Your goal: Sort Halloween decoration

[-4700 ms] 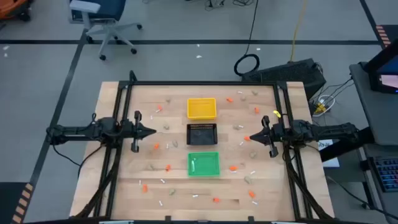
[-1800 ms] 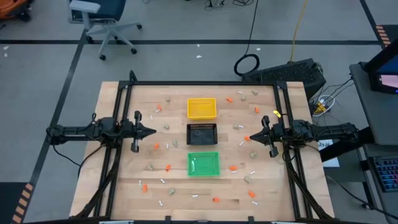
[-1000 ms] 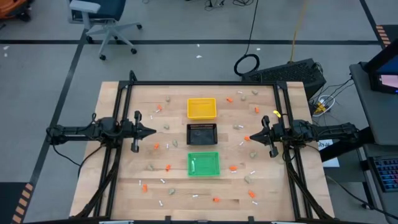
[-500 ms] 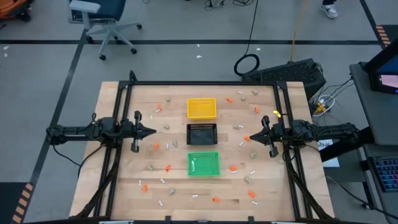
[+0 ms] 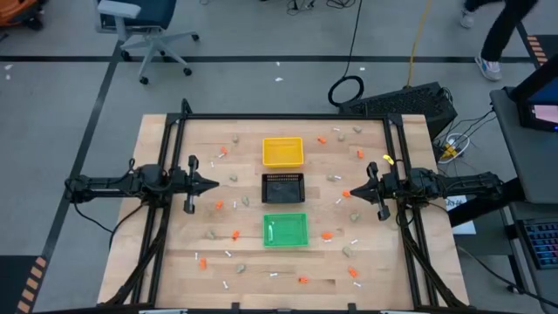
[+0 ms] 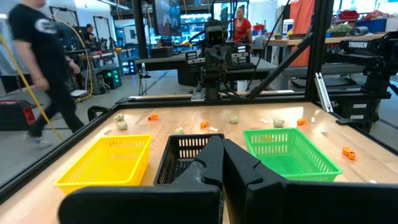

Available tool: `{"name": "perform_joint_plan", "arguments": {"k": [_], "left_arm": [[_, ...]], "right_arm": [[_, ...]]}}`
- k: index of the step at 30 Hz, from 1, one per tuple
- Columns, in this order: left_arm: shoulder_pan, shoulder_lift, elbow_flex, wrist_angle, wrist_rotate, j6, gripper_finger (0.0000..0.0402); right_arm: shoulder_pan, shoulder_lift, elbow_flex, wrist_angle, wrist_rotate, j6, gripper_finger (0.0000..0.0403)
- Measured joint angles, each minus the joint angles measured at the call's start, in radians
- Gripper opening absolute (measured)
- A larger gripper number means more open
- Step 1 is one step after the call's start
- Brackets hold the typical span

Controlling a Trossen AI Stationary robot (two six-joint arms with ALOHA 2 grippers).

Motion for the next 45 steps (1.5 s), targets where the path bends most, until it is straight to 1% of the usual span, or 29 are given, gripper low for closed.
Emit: {"name": "perform_joint_plan", "arguments": {"k": [6,9,17,24,42,45], "left_arm": [[0.0,0.0,0.0,0.0,0.0,0.0,0.0],[0.0,0.0,0.0,0.0,0.0,0.0,0.0],[0.0,0.0,0.0,0.0,0.0,0.0,0.0],[0.0,0.0,0.0,0.0,0.0,0.0,0.0],[0.0,0.0,0.0,0.0,0.0,0.0,0.0],[0.0,0.0,0.0,0.0,0.0,0.0,0.0]], "right_arm": [[0.0,0.001,0.015,-0.001,0.05,0.06,0.0],[0.0,0.02,0.042,-0.024,0.044,0.06,0.0],[0.0,0.11,0.185,-0.095,0.049,0.053,0.0],[0.0,0.226,0.386,-0.212,0.049,0.034,0.0],[0.0,0.565,0.959,-0.516,0.055,0.014,0.0],[0.0,0.62,1.029,-0.56,0.083,0.015,0.0]]}}
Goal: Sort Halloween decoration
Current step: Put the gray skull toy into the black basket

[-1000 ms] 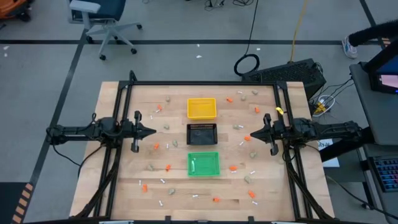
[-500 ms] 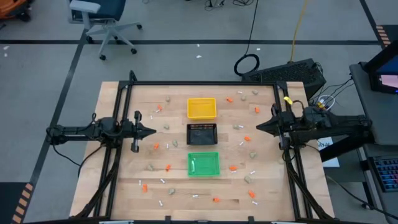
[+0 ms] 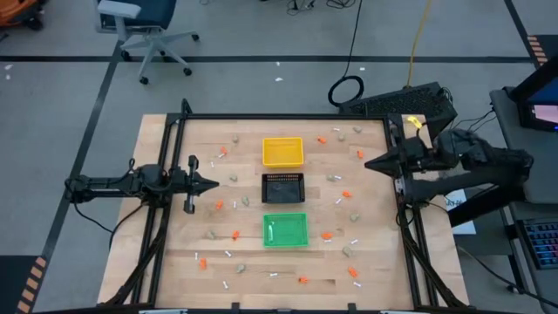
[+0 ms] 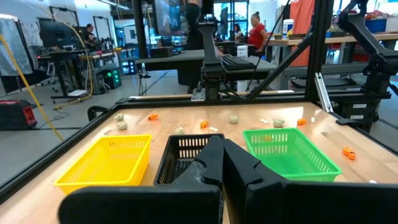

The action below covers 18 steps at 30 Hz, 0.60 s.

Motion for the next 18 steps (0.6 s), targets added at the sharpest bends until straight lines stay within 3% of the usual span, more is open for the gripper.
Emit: {"name": "perform_joint_plan", "arguments": {"k": [5,18], "left_arm": [[0.0,0.0,0.0,0.0,0.0,0.0,0.0],[0.0,0.0,0.0,0.006,-0.024,0.0,0.0]], "right_arm": [[0.0,0.06,0.039,-0.032,0.069,-0.001,0.0],[0.0,0.177,0.035,-0.166,0.071,0.029,0.0]]}}
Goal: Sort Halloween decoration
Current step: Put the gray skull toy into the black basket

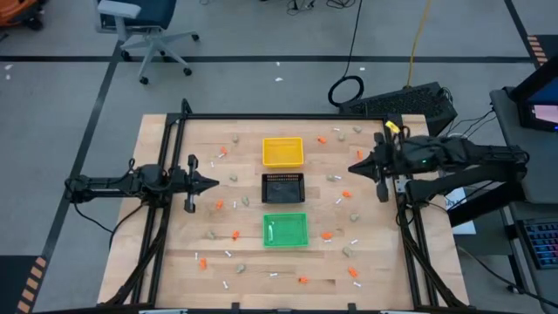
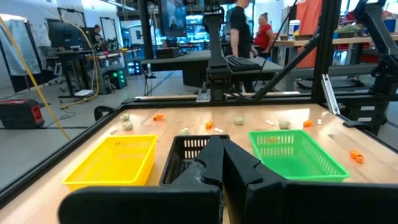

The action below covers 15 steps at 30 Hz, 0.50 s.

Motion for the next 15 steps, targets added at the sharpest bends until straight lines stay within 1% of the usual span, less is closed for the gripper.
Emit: {"name": "perform_joint_plan", "arguments": {"k": [2,4,7,9,15], "left_arm": [[0.0,0.0,0.0,0.002,-0.01,0.011,0.0],[0.0,0.0,0.0,0.012,-0.048,0.027,0.0],[0.001,0.0,0.0,0.016,-0.059,-0.034,0.0],[0.001,0.0,0.0,0.014,-0.059,-0.075,0.0],[0.0,0.008,0.012,0.01,-0.059,-0.105,0.0]], "right_arm": [[0.0,0.007,-0.024,-0.003,-0.001,0.013,0.0],[0.0,0.006,-0.067,-0.005,-0.001,0.01,0.0],[0.0,0.0,-0.161,0.018,-0.001,0.039,0.0],[0.001,-0.004,-0.231,0.074,-0.001,0.072,0.0],[0.033,0.005,-0.434,0.336,0.0,0.113,0.0]]}}
